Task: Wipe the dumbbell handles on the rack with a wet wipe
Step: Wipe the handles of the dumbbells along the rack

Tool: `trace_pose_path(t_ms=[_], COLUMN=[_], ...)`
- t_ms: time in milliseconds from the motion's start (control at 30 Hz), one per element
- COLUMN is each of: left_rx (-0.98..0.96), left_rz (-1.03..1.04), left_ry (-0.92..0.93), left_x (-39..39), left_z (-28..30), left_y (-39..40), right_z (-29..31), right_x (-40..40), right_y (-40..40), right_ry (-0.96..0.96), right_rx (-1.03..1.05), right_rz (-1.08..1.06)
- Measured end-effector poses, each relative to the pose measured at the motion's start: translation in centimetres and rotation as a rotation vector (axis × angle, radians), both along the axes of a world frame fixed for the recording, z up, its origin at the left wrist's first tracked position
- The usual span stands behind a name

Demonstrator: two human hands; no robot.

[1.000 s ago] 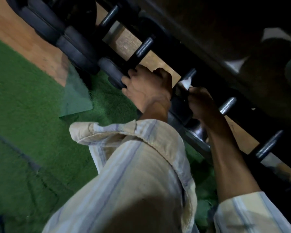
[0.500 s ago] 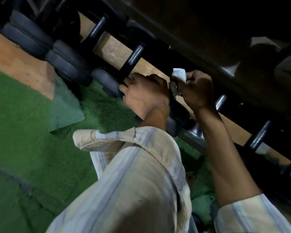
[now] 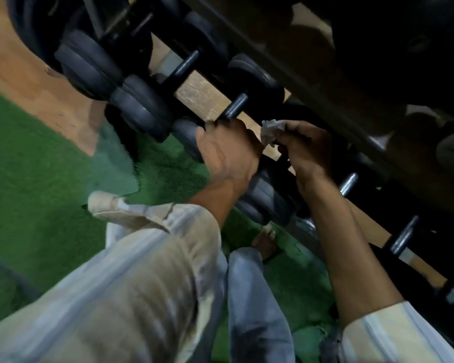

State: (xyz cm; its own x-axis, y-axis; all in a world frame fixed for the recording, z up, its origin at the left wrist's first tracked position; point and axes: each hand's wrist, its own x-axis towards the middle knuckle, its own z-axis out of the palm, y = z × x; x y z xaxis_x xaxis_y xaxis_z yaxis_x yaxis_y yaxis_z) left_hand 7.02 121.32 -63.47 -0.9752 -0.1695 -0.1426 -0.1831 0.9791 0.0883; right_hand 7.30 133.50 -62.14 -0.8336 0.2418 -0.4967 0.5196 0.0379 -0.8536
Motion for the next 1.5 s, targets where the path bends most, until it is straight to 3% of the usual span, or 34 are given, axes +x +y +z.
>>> trace_pose_path(t_ms=[167,267,333,400,500,567,633,733,800,933,1033,1100,1200,1300,1400,1500], left_rx=[0.053,0.168,0.266,0.324,0.303,0.277,0.245,0.245,0.245,0.245,0.257,0.255,0.255,0.253,0.258,0.246], left_rz=[0.182,0.505,0.753,0.895,0.936,0.939,0.939,0.933,0.935,0.928,0.928,0.931,0.936,0.935,0.933,0.926], left_ry=[0.047,0.157,0.186,0.186,0.178,0.194,0.19,0.178,0.182,0.184,0.205,0.216,0.229,0.213,0.204,0.199], left_x=[-2.1,-4.0,-5.0,-5.3,-5.0,-5.2,-5.3,-5.3,-5.4,-5.5,-5.4,-5.4,-5.4,-5.5,-5.5,-5.4], left_z=[-0.4,-0.5,-0.8,-1.7,-2.9,-3.3,-3.4,-3.3,-3.5,-3.6,-3.6,-3.6,-3.8,-3.8,-3.8,-3.8], left_y=[-5.3,-6.7,-7.4,-7.7,-6.9,-6.4,-6.3,-6.4,-6.3,-6.5,-6.4,-6.4,-6.5,-6.5,-6.4,-6.4], right_z=[-1.9,-2.6,-2.8,-3.2,-3.6,-3.1,-2.6,-2.7,-3.2,-4.1,-4.3,-4.2,-3.8,-3.8,-4.2,-4.6], right_x=[-1.7,-2.9,-3.9,-4.5,-4.8,-4.7,-4.6,-5.2,-6.3,-6.8,-5.4,-4.5,-4.2,-4.9,-6.2,-6.3], right_y=[-1.9,-3.4,-4.4,-5.6,-6.4,-6.5,-5.9,-4.2,-3.3,-2.7,-3.3,-3.9,-3.9,-3.0,-2.8,-3.6], right_ry=[-0.042,0.047,0.141,0.199,0.132,0.007,0.014,0.202,0.155,0.106,0.052,-0.015,0.018,0.136,0.117,0.104], right_rx=[0.019,0.018,0.034,0.191,0.432,0.547,0.618,0.803,0.902,0.877,0.582,0.493,0.528,0.7,0.864,0.886], right_rz=[0.058,0.251,0.436,0.707,1.155,1.268,1.267,1.138,1.094,1.114,1.223,1.335,1.264,1.112,0.973,0.96])
